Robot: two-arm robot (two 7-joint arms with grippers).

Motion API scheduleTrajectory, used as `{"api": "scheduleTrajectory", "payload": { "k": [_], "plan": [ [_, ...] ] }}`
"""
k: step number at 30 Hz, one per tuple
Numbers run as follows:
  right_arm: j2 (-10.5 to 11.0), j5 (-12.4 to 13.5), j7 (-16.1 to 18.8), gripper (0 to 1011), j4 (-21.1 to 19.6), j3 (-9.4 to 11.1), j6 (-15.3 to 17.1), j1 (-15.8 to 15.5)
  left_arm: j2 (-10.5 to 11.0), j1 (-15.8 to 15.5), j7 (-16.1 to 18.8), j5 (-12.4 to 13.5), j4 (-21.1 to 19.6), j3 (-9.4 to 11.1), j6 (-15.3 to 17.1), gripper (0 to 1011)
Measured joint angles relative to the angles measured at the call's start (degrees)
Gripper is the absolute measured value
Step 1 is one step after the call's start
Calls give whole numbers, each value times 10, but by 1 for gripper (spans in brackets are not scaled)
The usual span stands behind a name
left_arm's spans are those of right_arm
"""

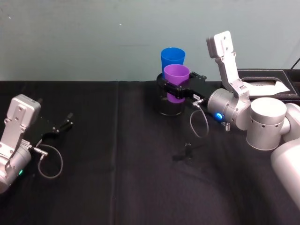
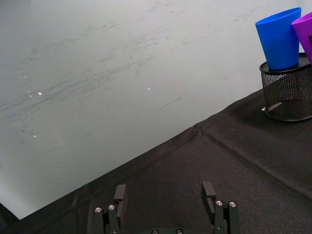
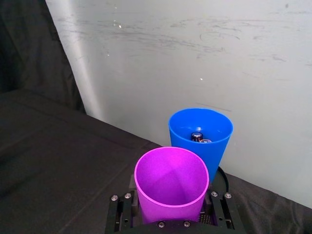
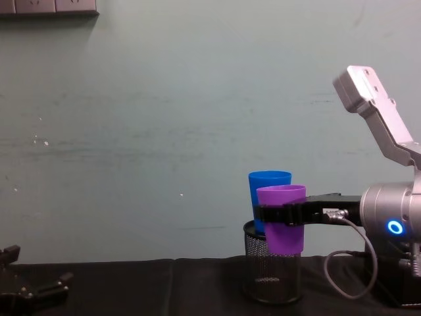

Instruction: Pick up one cup with a gripper and tap it against the other cup.

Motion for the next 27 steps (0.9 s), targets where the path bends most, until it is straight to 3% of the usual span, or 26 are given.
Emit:
{"api": "scheduleTrajectory", "payload": {
  "k": [27],
  "plan": [
    [0,0,0,719,0,0,0,0,0,0,0,0,0,0,0,1000]
  ]
}}
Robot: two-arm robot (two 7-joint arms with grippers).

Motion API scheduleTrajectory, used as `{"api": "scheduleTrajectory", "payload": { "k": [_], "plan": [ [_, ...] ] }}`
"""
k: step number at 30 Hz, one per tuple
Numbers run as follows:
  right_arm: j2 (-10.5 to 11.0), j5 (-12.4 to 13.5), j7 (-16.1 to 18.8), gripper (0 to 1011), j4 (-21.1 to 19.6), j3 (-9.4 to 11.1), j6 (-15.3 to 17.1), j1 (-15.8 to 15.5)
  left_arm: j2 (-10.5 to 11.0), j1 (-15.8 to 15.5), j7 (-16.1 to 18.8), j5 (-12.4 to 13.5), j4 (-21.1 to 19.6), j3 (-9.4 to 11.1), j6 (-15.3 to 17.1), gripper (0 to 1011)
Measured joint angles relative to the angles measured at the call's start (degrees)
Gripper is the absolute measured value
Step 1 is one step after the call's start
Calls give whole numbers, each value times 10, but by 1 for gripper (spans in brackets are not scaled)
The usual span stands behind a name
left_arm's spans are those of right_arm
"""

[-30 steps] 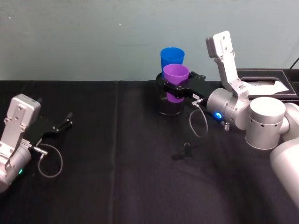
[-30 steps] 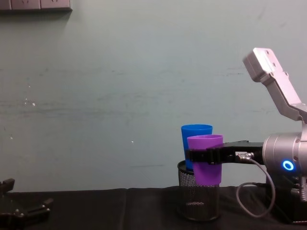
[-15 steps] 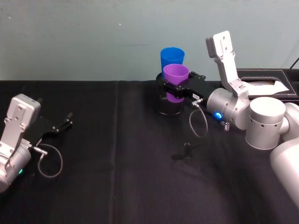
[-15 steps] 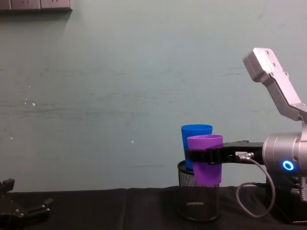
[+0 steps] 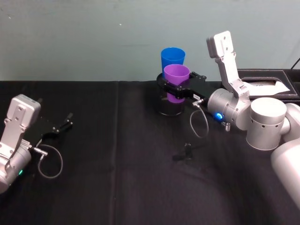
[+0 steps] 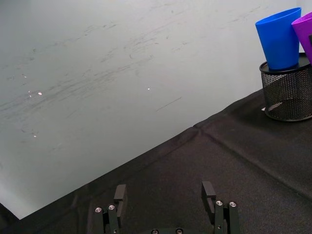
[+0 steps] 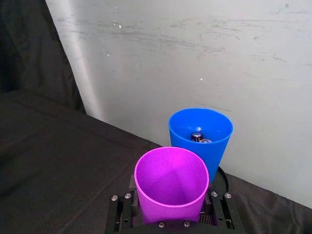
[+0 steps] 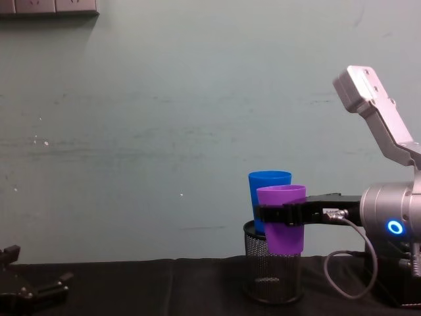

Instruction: Pick up one cup with a gripper and tap it against the other cup.

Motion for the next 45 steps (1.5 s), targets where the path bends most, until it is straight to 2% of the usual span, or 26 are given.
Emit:
{"api": "scheduleTrajectory", "payload": {
  "k": [45],
  "plan": [
    [0,0,0,719,0,0,0,0,0,0,0,0,0,0,0,1000]
  ]
}}
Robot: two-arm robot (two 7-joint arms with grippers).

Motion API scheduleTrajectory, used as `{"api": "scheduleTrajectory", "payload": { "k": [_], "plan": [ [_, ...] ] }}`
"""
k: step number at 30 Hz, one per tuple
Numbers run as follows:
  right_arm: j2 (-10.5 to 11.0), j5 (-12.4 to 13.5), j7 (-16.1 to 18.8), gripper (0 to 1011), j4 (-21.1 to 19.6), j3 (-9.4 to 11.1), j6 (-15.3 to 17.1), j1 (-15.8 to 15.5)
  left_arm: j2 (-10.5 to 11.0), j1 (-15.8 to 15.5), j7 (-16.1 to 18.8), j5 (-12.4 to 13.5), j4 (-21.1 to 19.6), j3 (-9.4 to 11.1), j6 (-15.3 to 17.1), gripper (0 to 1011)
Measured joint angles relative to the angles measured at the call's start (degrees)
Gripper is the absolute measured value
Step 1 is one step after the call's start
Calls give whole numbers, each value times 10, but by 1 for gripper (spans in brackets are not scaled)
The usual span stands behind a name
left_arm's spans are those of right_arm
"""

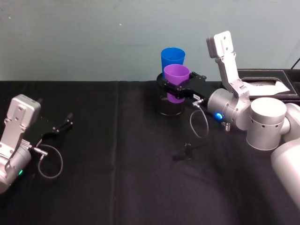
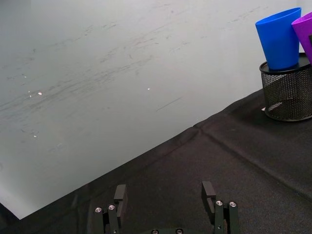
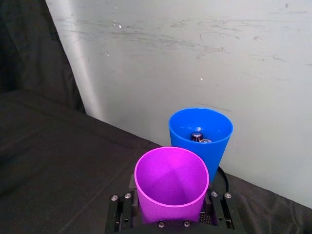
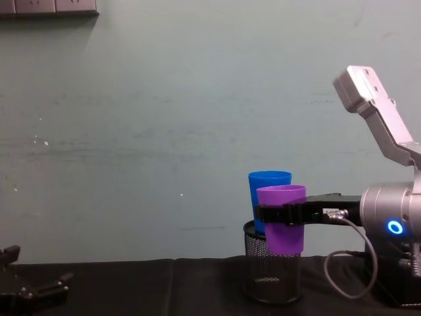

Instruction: Pick up one cup with a gripper and tap it against the other cup.

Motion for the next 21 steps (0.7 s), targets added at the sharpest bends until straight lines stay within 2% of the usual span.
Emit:
{"api": "scheduleTrajectory", "payload": {
  "k": [5,14,18,21],
  "plan": [
    [2,0,1,720,-7,0,1,-5,0,0,0,0,0,0,0,1000],
    [28,2,-1,720,-91,9,7,-72,0,0,0,0,0,0,0,1000],
    [35,-2,-19,719,-126,15,-10,-112,0,0,0,0,0,0,0,1000],
    [36,-20,-40,720,-143,18,-45,-150,0,0,0,0,0,0,0,1000]
  ]
}}
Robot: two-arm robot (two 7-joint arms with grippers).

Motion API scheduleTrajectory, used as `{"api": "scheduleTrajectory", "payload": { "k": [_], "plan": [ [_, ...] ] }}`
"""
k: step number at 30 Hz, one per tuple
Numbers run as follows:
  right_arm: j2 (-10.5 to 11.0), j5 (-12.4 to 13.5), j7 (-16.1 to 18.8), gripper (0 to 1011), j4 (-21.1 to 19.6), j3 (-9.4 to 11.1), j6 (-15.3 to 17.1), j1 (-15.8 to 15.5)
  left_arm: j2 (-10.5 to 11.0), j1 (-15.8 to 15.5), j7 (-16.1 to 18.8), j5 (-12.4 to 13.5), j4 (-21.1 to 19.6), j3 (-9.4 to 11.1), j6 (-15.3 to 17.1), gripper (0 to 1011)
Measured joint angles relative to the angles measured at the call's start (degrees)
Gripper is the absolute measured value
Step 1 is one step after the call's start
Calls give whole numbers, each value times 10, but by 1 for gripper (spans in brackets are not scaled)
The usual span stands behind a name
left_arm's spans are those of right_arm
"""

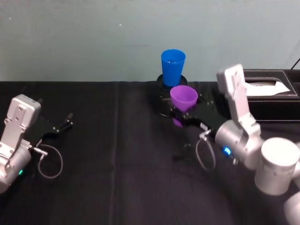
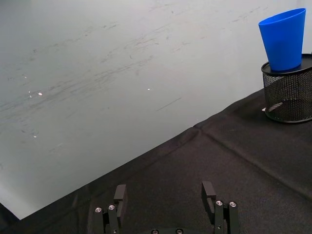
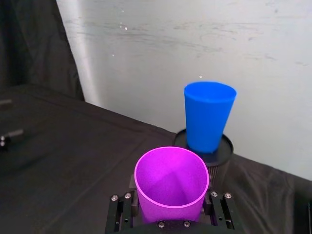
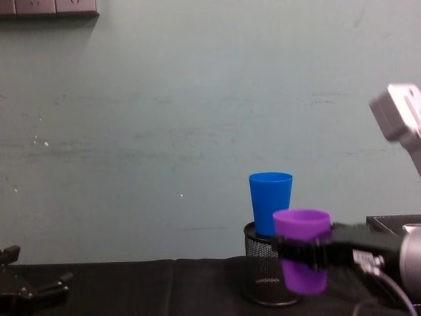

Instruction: Pick up one cup with a gripper and tap it against the other cup.

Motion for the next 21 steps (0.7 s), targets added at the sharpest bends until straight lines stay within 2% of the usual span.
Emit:
{"api": "scheduleTrajectory", "payload": {
  "k": [3,4,7,11,21],
  "plan": [
    [-4,-21,-20,720,0,-1,-36,-24,0,0,0,0,0,0,0,1000],
    [-4,-21,-20,720,0,-1,-36,-24,0,0,0,0,0,0,0,1000],
    [-14,-42,-34,720,20,-4,-77,-43,0,0,0,0,0,0,0,1000],
    [-23,-51,-37,720,45,-3,-106,-49,0,0,0,0,0,0,0,1000],
    [-36,-56,-17,720,71,5,-125,-53,0,0,0,0,0,0,0,1000]
  ]
}}
